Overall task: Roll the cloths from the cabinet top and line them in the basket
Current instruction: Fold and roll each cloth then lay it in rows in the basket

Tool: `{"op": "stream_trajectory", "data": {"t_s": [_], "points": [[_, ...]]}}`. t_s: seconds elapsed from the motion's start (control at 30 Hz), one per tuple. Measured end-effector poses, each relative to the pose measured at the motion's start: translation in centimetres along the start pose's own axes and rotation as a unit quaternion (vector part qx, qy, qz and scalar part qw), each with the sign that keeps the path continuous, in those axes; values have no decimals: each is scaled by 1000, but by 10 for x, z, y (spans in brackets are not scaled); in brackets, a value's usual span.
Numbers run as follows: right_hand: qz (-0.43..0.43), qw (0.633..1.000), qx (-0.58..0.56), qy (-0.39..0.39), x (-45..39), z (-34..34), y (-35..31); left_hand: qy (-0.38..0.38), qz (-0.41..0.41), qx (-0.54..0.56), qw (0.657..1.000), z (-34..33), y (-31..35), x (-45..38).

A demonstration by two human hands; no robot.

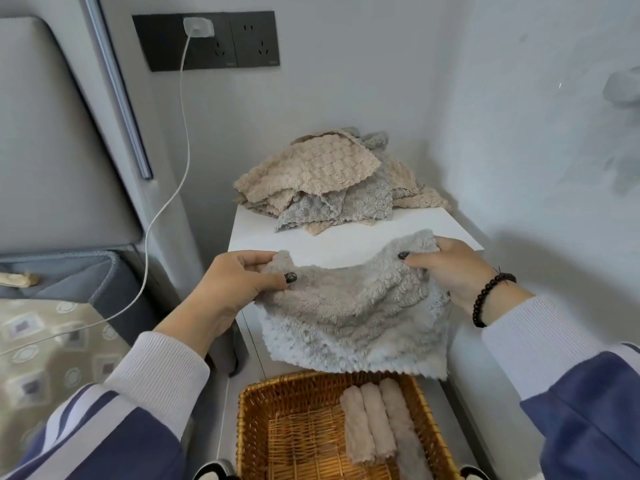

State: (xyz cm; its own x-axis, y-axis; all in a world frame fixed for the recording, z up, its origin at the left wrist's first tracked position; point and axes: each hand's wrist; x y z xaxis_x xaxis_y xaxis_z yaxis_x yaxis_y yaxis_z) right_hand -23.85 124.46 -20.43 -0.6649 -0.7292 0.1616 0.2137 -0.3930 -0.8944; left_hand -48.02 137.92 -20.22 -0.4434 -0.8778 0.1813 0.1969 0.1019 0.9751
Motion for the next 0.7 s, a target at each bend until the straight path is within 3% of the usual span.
{"op": "stream_trajectory", "data": {"t_s": [0.17, 0.3, 0.4, 0.6, 0.7], "points": [[-2, 998, -64, -10, -9, -2, -5, 8, 9, -33, 999, 4, 4, -14], [47, 998, 11, 49, -18, -7, -13, 25, 26, -17, 999, 1, 8, -21], [69, 993, 89, 28, -26, -9, -15, 51, 19, -4, 999, 2, 11, -27], [68, 976, 191, 83, -42, -8, -13, 152, -88, -152, 973, 12, 9, -46], [17, 992, 81, 96, -51, -4, -14, 173, -114, -188, 960, 17, 11, -53]]}}
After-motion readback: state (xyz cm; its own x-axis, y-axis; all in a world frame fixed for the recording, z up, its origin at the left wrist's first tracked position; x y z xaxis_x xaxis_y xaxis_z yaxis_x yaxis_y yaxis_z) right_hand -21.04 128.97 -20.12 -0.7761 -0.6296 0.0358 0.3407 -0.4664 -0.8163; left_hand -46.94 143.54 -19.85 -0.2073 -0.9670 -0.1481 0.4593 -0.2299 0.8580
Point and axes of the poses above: each hand's wrist, its own x-axis away from the middle knuckle, its own z-axis out of the back of the hand, y = z × x, and after that the axes turned 5 degrees about x, right-handed
